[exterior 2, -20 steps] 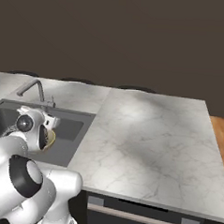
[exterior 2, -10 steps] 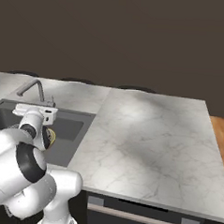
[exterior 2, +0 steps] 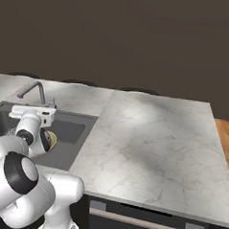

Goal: Pick the strainer and bowl and place them in the sink. Then turn on the water.

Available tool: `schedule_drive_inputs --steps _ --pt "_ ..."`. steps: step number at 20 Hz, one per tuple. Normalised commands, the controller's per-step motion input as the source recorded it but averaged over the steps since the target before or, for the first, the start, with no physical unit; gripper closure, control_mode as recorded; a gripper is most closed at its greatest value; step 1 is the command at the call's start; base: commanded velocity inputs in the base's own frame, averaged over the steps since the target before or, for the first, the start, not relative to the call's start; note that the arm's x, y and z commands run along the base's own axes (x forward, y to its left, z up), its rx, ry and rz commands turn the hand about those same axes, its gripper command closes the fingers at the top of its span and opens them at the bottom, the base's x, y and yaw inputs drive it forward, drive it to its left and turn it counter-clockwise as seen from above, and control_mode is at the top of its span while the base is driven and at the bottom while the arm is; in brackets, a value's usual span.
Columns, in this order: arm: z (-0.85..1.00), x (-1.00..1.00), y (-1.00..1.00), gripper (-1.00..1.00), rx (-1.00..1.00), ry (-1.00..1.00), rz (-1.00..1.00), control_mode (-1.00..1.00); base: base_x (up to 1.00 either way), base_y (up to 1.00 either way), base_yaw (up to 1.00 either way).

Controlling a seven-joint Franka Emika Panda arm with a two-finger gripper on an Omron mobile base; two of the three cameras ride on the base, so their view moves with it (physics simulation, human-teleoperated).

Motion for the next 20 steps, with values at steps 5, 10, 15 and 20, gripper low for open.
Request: schedule_drive_inputs --steps 5,10,15,20 --pt "-0.08 0.0 0.0 -1.0 0.0 0.0 0.0 -1.0 0.0 0.0 0.0" --pt "-0.01 0.0 0.0 -1.0 0.0 0.01 0.0 -1.0 0.0 0.0 0.0" --pt "-0.01 0.0 -0.01 -1.0 0.0 0.0 0.0 -1.0 0.0 0.0 0.0" --pt "0.0 0.0 -0.01 -1.0 0.0 0.03 0.0 -1.0 0.0 0.0 0.0"
